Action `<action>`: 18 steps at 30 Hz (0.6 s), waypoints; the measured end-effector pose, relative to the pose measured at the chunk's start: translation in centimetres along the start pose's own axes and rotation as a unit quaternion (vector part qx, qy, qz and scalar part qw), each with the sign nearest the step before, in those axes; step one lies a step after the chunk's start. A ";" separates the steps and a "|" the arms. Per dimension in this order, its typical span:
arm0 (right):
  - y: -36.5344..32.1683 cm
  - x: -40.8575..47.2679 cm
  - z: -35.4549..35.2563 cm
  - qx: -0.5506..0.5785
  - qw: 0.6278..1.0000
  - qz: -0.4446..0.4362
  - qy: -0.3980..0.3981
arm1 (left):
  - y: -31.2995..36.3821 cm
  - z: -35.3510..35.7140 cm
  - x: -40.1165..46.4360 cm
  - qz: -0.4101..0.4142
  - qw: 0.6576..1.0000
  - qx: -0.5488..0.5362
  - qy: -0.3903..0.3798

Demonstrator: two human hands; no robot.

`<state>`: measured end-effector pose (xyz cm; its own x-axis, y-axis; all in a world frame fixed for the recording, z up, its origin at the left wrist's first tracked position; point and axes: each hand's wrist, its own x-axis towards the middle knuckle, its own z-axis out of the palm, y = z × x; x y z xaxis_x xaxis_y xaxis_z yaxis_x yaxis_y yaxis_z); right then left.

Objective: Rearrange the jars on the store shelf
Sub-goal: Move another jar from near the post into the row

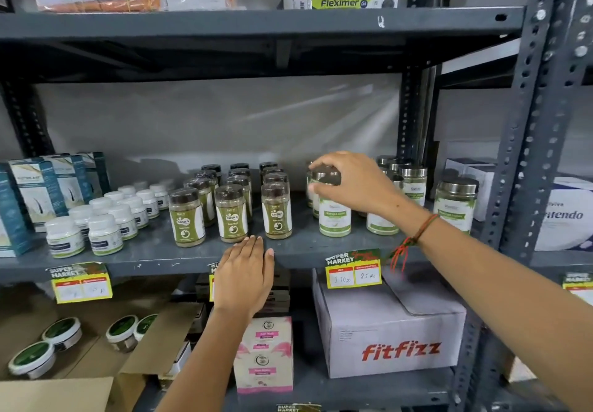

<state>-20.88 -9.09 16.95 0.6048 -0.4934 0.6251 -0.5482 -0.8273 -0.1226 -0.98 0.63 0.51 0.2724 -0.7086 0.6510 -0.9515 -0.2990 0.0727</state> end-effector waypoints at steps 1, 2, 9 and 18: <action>0.6 -0.3 -0.4 -0.020 1.000 0.011 0.002 | 0.0 -0.1 0.0 0.001 1.000 -0.001 -0.002; 1.3 -0.7 -0.8 -0.044 0.999 0.022 0.004 | 0.0 -0.2 -0.1 0.001 1.000 -0.004 -0.002; 6.4 -3.5 -4.5 -0.254 0.959 0.122 -0.005 | 0.0 -0.2 -0.3 0.002 1.000 -0.012 -0.010; 10.7 -5.0 -6.4 -0.401 0.859 0.274 -0.162 | -0.1 0.2 -0.5 0.015 1.000 -0.016 0.000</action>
<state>-33.48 -13.77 17.42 0.1874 -0.9062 0.3790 -0.9447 -0.0606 0.3222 -0.96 0.84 0.02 0.2432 -0.7169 0.6534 -0.9634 -0.2566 0.0770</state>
